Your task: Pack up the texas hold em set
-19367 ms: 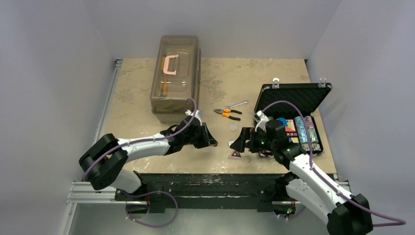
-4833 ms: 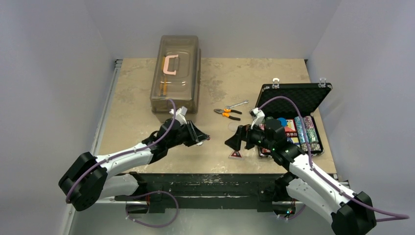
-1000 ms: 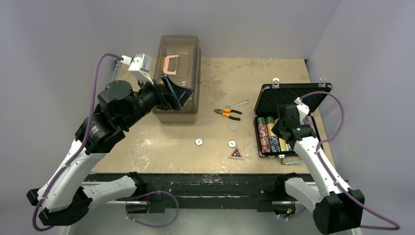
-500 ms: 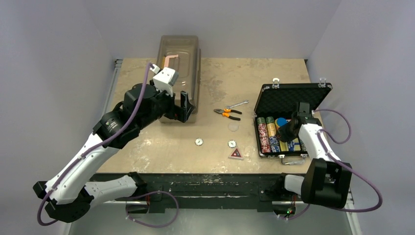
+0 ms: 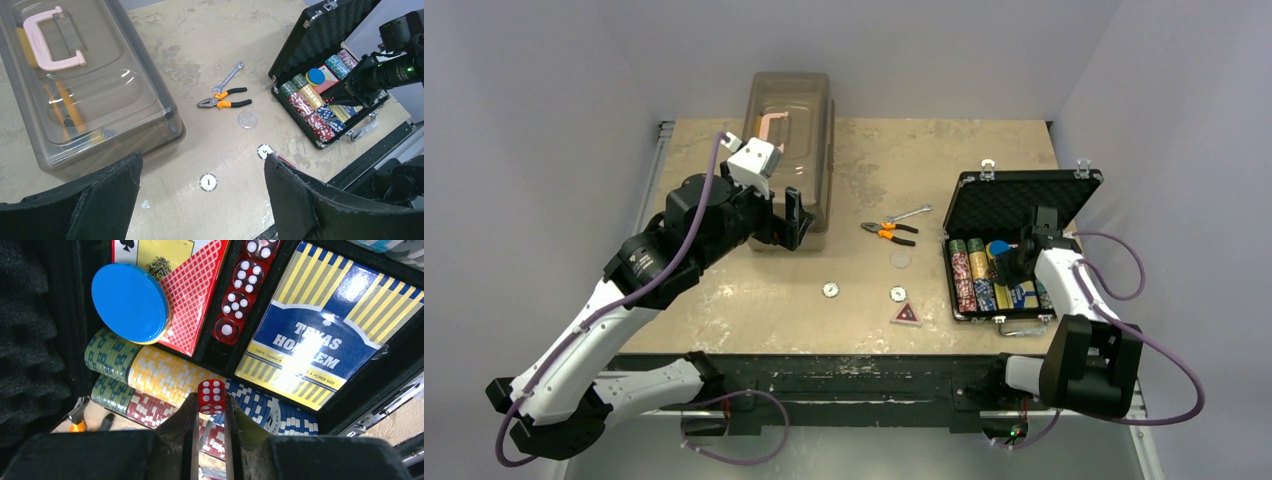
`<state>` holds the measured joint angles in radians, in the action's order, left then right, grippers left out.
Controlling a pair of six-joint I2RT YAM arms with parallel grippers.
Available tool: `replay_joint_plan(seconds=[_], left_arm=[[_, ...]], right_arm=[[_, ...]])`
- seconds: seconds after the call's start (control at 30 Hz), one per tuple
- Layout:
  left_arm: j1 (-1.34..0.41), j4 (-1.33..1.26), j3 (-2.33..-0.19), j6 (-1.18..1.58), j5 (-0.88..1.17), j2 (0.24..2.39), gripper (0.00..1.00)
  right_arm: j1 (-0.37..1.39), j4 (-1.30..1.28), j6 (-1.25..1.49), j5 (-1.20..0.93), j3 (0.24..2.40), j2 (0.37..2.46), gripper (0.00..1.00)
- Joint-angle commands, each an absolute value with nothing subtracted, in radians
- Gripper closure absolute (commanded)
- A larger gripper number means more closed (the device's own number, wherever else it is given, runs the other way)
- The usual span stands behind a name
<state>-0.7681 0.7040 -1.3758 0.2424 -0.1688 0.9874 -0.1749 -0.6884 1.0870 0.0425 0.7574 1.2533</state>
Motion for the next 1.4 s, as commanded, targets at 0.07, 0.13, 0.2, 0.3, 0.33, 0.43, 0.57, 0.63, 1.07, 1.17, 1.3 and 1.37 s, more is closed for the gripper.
replay_joint_plan(seconds=[0.07,0.13,0.2,0.3,0.33,0.43,0.57,0.63,1.07,1.17,1.3,1.37], left_arm=[[-0.772,0.669,-1.378,0.225,-0.164,0.999,0.12],[-0.772,0.67,-1.378,0.225,-0.163,1.001,0.12],[-0.772,0.669,-1.378,0.225,-0.166,1.003,0.12],[-0.772,0.668,-1.374,0.224,-0.174,1.007,0.12],[-0.772,0.669,-1.374,0.223,-0.176,1.008,0.12],[-0.772,0.669,-1.374,0.222,-0.176,1.016,0.12],[-0.772,0.669,-1.374,0.224,-0.169,1.02,0.12],[-0.772,0.669,-1.374,0.224,-0.167,1.021,0.12],[-0.772,0.671,-1.376,0.224,-0.173,1.028,0.12],[-0.772,0.671,-1.375,0.224,-0.17,1.029,0.12],[-0.772,0.671,-1.374,0.225,-0.168,1.031,0.12],[-0.772,0.672,-1.375,0.225,-0.169,1.032,0.12]], right_arm=[[-0.196,-0.678,1.122,0.108,0.795,1.269,1.0],[-0.211,-0.661,1.108,0.1,0.788,1.276,1.0],[-0.228,-0.649,1.099,0.09,0.785,1.292,1.0],[-0.242,-0.626,1.09,0.055,0.782,1.322,0.95],[-0.244,-0.617,1.085,0.04,0.78,1.328,0.92],[-0.245,-0.601,1.085,0.008,0.772,1.34,0.91],[-0.245,-0.587,1.085,0.003,0.757,1.338,0.92],[-0.245,-0.59,1.084,-0.023,0.751,1.336,0.92],[-0.246,-0.625,1.117,0.021,0.723,1.34,0.84],[-0.245,-0.641,1.127,0.017,0.722,1.328,0.82],[-0.246,-0.671,1.133,0.046,0.741,1.323,0.73],[-0.246,-0.676,1.139,0.045,0.743,1.317,0.71]])
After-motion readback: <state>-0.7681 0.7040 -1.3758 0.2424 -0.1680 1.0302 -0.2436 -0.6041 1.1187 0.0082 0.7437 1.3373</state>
